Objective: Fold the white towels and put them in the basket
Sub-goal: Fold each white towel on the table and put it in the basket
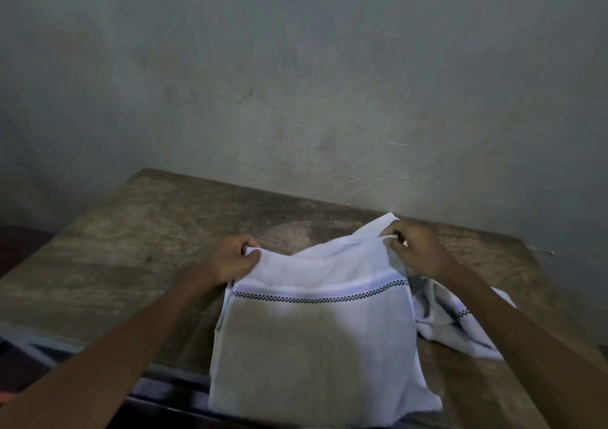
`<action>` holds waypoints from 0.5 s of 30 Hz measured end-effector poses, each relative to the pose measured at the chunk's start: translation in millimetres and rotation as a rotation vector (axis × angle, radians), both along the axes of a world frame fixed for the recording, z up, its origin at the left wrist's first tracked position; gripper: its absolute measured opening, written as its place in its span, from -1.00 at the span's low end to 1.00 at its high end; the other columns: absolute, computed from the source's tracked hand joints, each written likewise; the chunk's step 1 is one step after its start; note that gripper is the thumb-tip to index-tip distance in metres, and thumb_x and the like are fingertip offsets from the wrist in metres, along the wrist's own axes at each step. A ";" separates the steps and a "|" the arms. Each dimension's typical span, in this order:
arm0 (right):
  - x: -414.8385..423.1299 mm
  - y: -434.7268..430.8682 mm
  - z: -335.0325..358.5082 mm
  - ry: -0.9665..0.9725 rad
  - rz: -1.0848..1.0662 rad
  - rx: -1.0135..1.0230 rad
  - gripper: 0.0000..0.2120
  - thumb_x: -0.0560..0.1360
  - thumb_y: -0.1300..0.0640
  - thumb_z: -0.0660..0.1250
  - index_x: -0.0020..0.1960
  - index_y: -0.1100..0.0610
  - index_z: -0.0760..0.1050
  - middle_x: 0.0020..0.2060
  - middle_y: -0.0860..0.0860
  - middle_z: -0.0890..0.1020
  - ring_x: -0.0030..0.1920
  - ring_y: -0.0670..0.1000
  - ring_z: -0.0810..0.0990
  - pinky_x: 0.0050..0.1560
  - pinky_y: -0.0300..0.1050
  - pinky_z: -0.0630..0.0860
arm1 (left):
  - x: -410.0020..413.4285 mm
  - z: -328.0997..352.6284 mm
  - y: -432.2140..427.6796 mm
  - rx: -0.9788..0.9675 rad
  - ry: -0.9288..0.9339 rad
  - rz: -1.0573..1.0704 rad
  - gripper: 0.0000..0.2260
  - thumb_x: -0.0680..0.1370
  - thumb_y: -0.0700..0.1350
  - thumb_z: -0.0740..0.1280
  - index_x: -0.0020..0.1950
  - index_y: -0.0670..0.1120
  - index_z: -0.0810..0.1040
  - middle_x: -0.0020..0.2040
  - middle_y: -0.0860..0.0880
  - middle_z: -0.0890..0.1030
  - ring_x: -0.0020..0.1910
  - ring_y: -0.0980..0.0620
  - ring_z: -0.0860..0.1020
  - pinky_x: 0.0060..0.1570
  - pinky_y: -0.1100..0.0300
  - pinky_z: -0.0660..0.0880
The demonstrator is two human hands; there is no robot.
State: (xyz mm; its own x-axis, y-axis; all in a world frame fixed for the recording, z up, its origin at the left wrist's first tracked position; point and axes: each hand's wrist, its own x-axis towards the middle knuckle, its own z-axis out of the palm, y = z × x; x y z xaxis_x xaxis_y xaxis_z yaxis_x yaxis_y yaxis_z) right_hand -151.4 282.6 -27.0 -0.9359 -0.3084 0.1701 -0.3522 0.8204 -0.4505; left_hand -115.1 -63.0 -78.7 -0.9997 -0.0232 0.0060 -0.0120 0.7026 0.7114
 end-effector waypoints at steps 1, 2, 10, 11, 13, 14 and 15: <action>3.8 0.8 6.2 0.010 0.007 -0.027 -0.86 0.47 0.31 0.32 -0.06 0.10 0.55 -0.18 0.09 0.62 -0.20 0.08 0.53 -0.13 -0.12 0.41 | 1.7 1.7 0.9 0.010 0.002 0.003 -0.92 0.53 -0.20 0.30 -0.06 -0.17 0.58 -0.15 -0.11 0.62 -0.25 0.05 0.53 -0.39 0.40 0.37; 7.9 1.1 14.2 0.019 0.003 -0.045 -0.85 0.48 0.31 0.32 0.00 0.13 0.54 -0.16 0.09 0.60 -0.18 0.09 0.53 -0.13 -0.14 0.38 | 3.2 3.4 0.7 0.021 0.007 0.007 -0.93 0.54 -0.19 0.29 -0.07 -0.15 0.56 -0.15 -0.13 0.62 -0.25 0.02 0.54 -0.38 0.35 0.38; 34.9 10.7 82.1 0.077 0.011 0.028 -0.91 0.50 0.33 0.28 -0.07 0.19 0.54 -0.13 0.11 0.58 -0.06 0.17 0.56 -0.11 -0.12 0.37 | 33.5 47.8 -25.2 0.060 0.084 -0.021 -0.93 0.54 -0.16 0.33 -0.12 -0.11 0.56 -0.17 -0.06 0.63 -0.19 0.02 0.57 -0.21 0.27 0.43; 39.3 8.6 93.1 0.106 0.029 0.016 -0.89 0.50 0.34 0.28 -0.10 0.17 0.52 -0.15 0.10 0.57 -0.09 0.16 0.55 -0.14 -0.13 0.35 | 35.5 57.3 -27.1 0.062 0.115 -0.029 -0.93 0.54 -0.17 0.33 -0.13 -0.10 0.56 -0.18 -0.05 0.62 -0.21 0.06 0.56 -0.22 0.29 0.43; 47.3 3.1 115.8 0.217 0.006 -0.035 -0.91 0.51 0.33 0.27 -0.09 0.19 0.52 -0.17 0.07 0.57 -0.13 0.10 0.52 -0.19 -0.16 0.31 | 36.9 79.1 -29.5 0.111 0.213 -0.026 -0.89 0.53 -0.21 0.34 -0.20 -0.07 0.55 -0.25 -0.03 0.61 -0.31 0.15 0.54 -0.28 0.36 0.43; 49.5 1.0 127.0 0.266 -0.023 -0.067 -0.92 0.52 0.31 0.27 -0.07 0.22 0.53 -0.17 0.07 0.57 -0.15 0.07 0.51 -0.22 -0.20 0.29 | 36.3 89.4 -31.6 0.148 0.269 -0.016 -0.86 0.52 -0.24 0.35 -0.23 -0.07 0.54 -0.27 -0.02 0.60 -0.35 0.19 0.53 -0.29 0.38 0.43; 50.0 -0.4 136.7 0.285 -0.027 -0.066 -0.91 0.52 0.31 0.26 -0.05 0.24 0.54 -0.16 0.08 0.58 -0.16 0.06 0.51 -0.24 -0.22 0.26 | 35.7 99.1 -33.7 0.177 0.312 -0.005 -0.85 0.51 -0.25 0.35 -0.24 -0.08 0.53 -0.29 -0.02 0.59 -0.38 0.20 0.52 -0.29 0.36 0.44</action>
State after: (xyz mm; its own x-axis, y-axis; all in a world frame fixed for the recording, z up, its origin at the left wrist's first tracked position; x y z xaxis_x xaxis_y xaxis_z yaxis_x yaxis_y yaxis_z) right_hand -101.4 282.1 109.7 -0.8553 -0.2636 0.4460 -0.4505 0.8035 -0.3890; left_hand -79.4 -96.7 20.4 -0.9504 -0.0465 0.3077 0.2284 0.5675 0.7911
